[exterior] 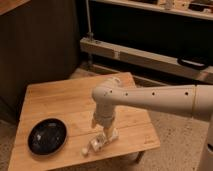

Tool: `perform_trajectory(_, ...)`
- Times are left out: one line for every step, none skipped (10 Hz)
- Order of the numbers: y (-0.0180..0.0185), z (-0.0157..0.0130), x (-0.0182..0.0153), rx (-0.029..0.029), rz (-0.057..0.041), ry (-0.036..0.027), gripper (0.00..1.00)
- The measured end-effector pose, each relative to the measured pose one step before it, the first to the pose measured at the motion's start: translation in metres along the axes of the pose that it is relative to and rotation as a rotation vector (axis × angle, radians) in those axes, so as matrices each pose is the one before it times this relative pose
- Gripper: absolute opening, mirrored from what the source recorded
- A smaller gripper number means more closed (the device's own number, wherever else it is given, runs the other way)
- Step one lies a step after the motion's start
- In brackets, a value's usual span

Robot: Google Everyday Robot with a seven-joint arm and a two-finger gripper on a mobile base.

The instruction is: Place the bottle in the ceramic bowl

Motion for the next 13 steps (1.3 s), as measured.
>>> perform_trajectory(0.00597,0.00841,-0.00064,0.00314,0.0014,0.0142,0.65)
perform_trajectory(0.00735,0.01054,-0.00152,0.00329,-0.00032,0.0169,0.65)
perform_trajectory(0.00523,0.00795,-0.00115,0.00336,-0.00148,0.01618,0.65)
perform_trajectory(0.00458,0.00734,-0.00146,0.00102,-0.0039,0.01102,0.65)
perform_trajectory(0.00291,0.0095,-0.00164,0.00505,-0.00634,0.00699,0.65)
perform_trajectory(0.00091,0.00698,-0.00098,0.00604,-0.00659,0.00726,0.65)
perform_trajectory(-0.00077,0.00299,-0.00093,0.00569,-0.00162,0.00269,0.65)
perform_trajectory(-0.0032,0.0035,-0.00209,0.00661,-0.00294,-0.00054,0.65)
perform_trajectory(-0.00478,0.00305,-0.00074,0.00785,-0.00498,0.00042,0.65)
perform_trajectory(-0.00213,0.00073,0.00083,0.00511,0.00166,-0.00034,0.65)
perform_trajectory(-0.0029,0.0003,0.00084,0.00485,0.00158,-0.00027,0.65)
perform_trajectory(-0.00355,0.00058,-0.00101,0.00155,-0.00282,-0.00272,0.65)
perform_trajectory(-0.00063,0.0017,-0.00011,-0.0015,0.00112,-0.00357,0.65)
